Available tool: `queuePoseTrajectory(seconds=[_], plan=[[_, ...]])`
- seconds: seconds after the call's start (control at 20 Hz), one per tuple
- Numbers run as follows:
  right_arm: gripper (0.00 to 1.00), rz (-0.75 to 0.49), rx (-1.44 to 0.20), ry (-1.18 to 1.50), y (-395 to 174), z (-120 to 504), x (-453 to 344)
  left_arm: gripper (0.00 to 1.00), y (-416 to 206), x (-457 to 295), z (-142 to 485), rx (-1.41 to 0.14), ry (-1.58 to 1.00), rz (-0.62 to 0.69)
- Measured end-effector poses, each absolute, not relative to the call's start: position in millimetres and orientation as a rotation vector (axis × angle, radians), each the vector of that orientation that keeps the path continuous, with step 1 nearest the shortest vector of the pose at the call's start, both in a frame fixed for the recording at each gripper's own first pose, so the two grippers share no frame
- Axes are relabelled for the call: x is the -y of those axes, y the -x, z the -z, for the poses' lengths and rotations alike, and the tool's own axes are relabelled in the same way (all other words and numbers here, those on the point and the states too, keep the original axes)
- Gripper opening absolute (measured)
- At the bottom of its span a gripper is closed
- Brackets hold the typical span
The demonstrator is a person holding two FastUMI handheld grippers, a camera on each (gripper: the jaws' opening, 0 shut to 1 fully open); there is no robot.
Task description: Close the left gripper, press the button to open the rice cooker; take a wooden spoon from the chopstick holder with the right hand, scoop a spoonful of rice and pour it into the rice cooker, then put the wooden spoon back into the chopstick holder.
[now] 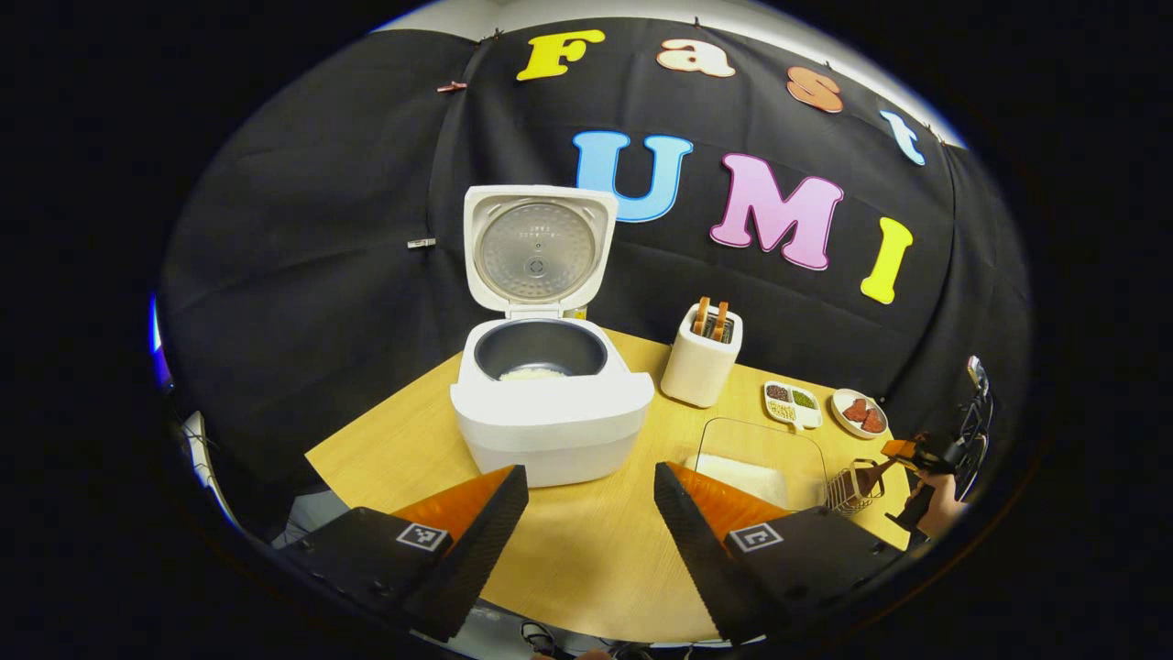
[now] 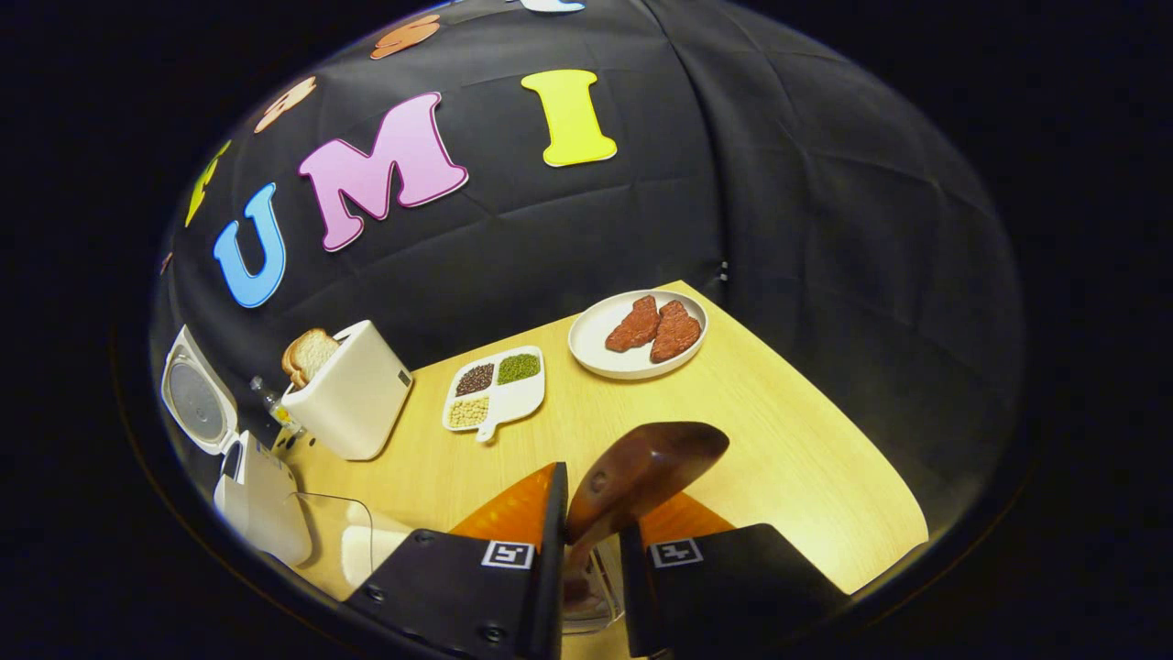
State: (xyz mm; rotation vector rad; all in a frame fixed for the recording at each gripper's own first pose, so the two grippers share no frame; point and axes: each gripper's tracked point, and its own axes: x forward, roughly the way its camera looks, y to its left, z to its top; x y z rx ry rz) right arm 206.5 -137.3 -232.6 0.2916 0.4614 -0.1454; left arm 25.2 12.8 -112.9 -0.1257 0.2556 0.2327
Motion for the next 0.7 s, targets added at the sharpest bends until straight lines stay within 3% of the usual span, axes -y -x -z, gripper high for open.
queuePoseTrajectory(seconds=[0.05,0.25,0.7], plan=[[0.25,0.157,-0.467,-0.294,-202,229,134,0.96,-24,-17,116,-0.260,0.132,-0.221],[0.17,0.175,-0.413,-0.238,-186,196,118,0.96,-24,-39,125,-0.273,0.138,-0.170],[0.17,0.118,-0.194,-0.114,-159,72,36,0.95,-42,-80,120,-0.215,0.078,-0.032]])
